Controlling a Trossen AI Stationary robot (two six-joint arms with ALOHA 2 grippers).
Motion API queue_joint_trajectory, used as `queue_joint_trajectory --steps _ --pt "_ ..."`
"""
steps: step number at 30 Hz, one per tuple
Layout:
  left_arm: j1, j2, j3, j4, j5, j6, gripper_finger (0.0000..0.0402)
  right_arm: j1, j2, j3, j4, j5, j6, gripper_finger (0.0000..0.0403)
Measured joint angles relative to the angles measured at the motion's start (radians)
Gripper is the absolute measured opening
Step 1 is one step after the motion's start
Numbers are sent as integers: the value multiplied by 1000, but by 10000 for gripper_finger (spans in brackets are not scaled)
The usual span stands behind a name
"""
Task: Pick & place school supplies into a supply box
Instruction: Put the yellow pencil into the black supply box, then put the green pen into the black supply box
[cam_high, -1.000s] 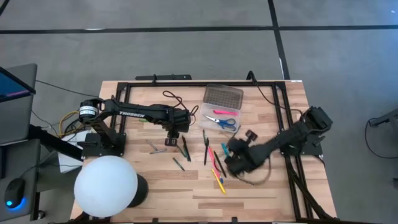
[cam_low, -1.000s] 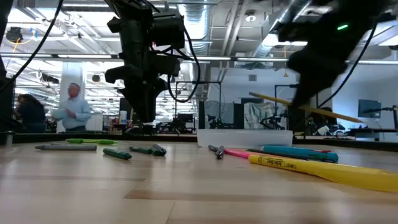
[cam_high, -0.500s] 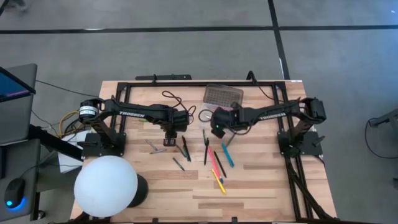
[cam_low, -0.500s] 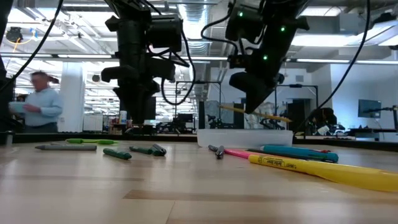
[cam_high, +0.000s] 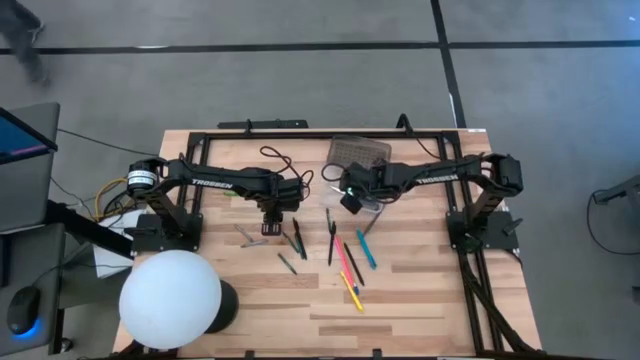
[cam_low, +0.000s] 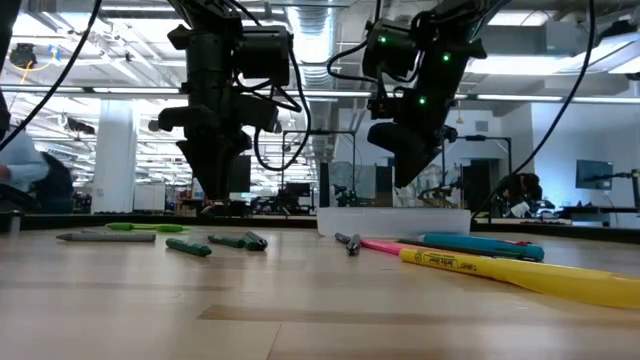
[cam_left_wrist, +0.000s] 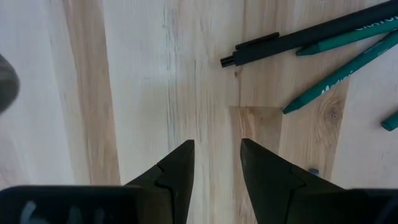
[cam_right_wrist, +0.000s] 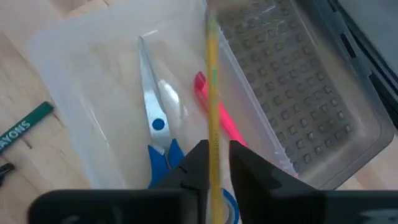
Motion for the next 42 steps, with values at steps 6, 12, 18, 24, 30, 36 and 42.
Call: queue_joint_trajectory --steps 6,12,18,24,30,36,42 --pt "0 0 0 0 0 0 126 -5 0 0 29 2 -27 117" --pt "-16 0 0 0 23 7 126 74 0 0 -4 55 -48 144" --pt "-70 0 -57 27 25 53 126 226 -20 1 -51 233 -31 147" --pt "-88 0 -140 12 -58 19 126 380 -97 -1 -157 350 69 136" --pt "-67 0 -171 -15 -216 -67 126 562 -183 0 -239 528 207 133" --pt "-59 -30 -172 -15 -258 -92 126 763 -223 0 -371 681 391 133" --pt "-10 -117 -190 -4 -300 -92 126 922 -214 -9 -504 772 604 134"
